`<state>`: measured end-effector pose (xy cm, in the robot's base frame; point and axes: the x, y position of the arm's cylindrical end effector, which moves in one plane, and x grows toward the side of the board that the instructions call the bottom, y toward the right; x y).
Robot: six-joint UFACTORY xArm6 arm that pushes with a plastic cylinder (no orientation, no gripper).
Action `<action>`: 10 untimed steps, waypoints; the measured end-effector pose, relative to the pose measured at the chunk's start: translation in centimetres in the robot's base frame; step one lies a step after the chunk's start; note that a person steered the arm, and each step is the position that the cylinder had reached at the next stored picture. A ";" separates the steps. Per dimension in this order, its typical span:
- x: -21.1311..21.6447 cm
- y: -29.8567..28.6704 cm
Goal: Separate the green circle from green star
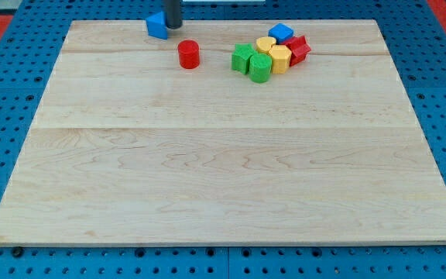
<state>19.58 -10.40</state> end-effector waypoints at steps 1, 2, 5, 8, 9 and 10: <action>-0.4 -3.0; -0.4 -6.6; 0.3 -2.0; 0.3 0.0; 0.3 0.1; 0.7 1.5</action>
<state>20.31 -8.85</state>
